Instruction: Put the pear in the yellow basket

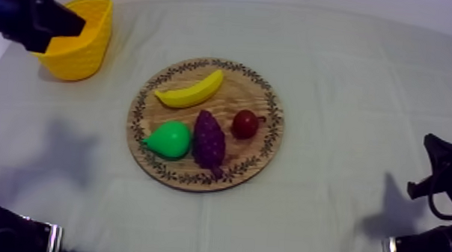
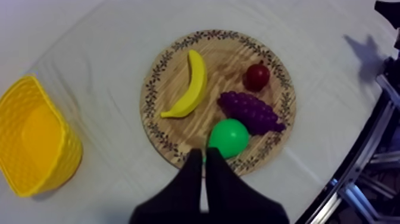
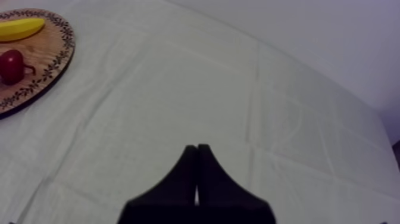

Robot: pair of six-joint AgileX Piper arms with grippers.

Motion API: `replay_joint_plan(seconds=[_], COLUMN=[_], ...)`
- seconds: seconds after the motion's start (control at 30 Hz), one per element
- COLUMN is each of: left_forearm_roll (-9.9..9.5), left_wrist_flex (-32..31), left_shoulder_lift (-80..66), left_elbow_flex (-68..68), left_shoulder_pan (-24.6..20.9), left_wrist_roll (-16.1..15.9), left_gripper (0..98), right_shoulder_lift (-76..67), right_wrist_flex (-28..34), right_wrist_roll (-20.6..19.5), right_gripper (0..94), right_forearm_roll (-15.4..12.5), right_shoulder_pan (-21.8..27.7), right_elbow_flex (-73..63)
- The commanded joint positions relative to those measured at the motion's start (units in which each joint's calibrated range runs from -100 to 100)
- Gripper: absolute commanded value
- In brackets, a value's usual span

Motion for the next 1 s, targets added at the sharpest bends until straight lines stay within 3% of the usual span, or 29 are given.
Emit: replay_joint_plan(seconds=[0.0, 0.73, 0.83, 0.97], left_forearm_roll=[-0.34, -0.80, -0.86, -0.96], left_wrist_flex=[2.2, 7.9, 8.4, 10.0], left_shoulder_lift=[4.5, 27.3, 28.9, 30.4], left_elbow_flex=[-4.1, -20.3, -21.3, -22.8], left_shoulder_pan=[0.7, 2.4, 2.7, 3.4], left_wrist_roll=[0.1, 5.2, 4.1, 0.1], left_gripper=[0.0, 0.0, 0.0, 0.0], right_shoulder_lift=[0.0, 0.0, 0.0, 0.0], right_wrist_flex=[0.0, 0.0, 0.0, 0.0], right_wrist_roll=[0.0, 0.0, 0.0, 0.0], right_gripper=[0.4, 0.4, 0.4, 0.4], right_forearm_roll=[0.0, 0.0, 0.0, 0.0], right_shoulder_pan=[0.0, 0.0, 0.0, 0.0], right_elbow_flex=[0.0, 0.0, 0.0, 0.0])
